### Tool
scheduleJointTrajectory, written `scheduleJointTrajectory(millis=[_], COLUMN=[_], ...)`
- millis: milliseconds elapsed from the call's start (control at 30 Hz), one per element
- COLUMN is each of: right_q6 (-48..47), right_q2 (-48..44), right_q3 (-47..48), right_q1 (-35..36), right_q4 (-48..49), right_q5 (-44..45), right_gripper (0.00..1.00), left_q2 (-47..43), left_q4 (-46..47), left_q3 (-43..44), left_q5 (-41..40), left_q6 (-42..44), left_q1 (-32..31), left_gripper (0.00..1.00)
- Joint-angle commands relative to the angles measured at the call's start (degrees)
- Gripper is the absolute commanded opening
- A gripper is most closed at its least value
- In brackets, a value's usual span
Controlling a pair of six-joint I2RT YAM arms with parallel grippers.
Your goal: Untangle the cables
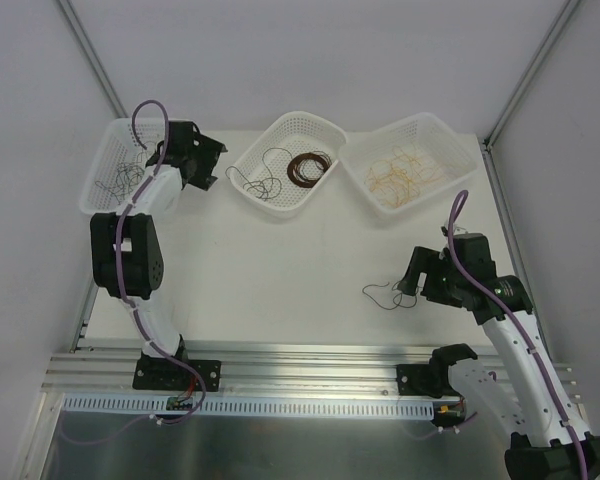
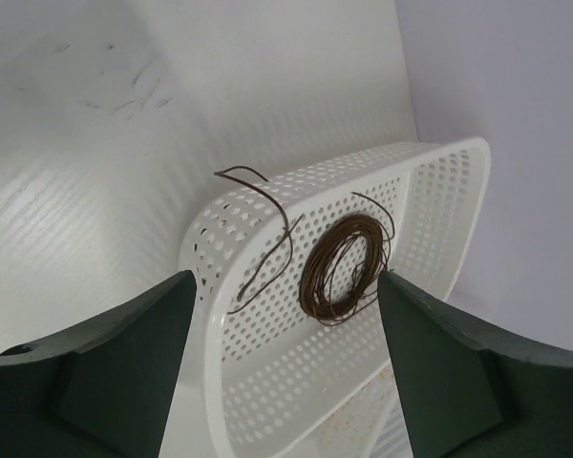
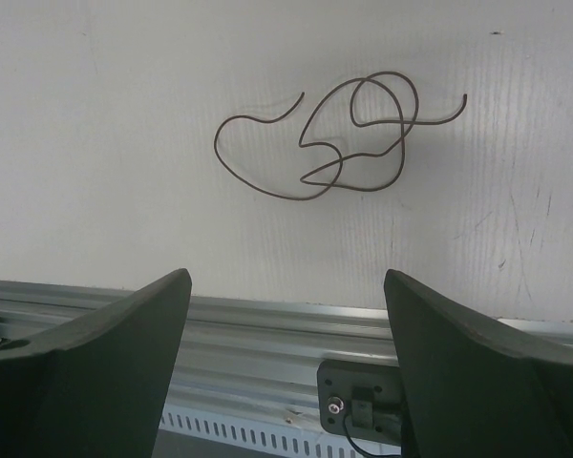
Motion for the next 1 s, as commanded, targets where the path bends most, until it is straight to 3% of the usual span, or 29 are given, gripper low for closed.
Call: scheduleJointTrajectory(millis=[0,333,700,800,967], right_q6=[1.4,2.5,2.7,2.6,2.6], right_q2=[-0.6,-1.2,0.4,0.6,0.7], right_q3=[2.6,2.5,2.6,2.6,2.8], right_q1=[0.3,0.3,0.2,0.3,0.3], right_q4=[0.3,-0.9,-0.4,-0.3,-0.2], right_q5=[1.7,4.1,6.0,6.5,6.8], right_gripper=[0.87,0.87,0.87,0.87,0.87], left_q2=[2.8,9.8,14.5,15.0,15.4], left_q4=[-0.9,-2.7,-3.2,-3.3,-3.4], left_q3=[0.8,4.9,7.9,8.0,8.5], left_q5=[1.8,1.1,1.8,1.7,2.0], left_q6=[-13.4,-22.3,-22.7,-22.4,-22.2], left_q1=[0.9,1.1,1.2,1.3,1.3], left_gripper=[0.77,0.63,0.48,0.40,0.19])
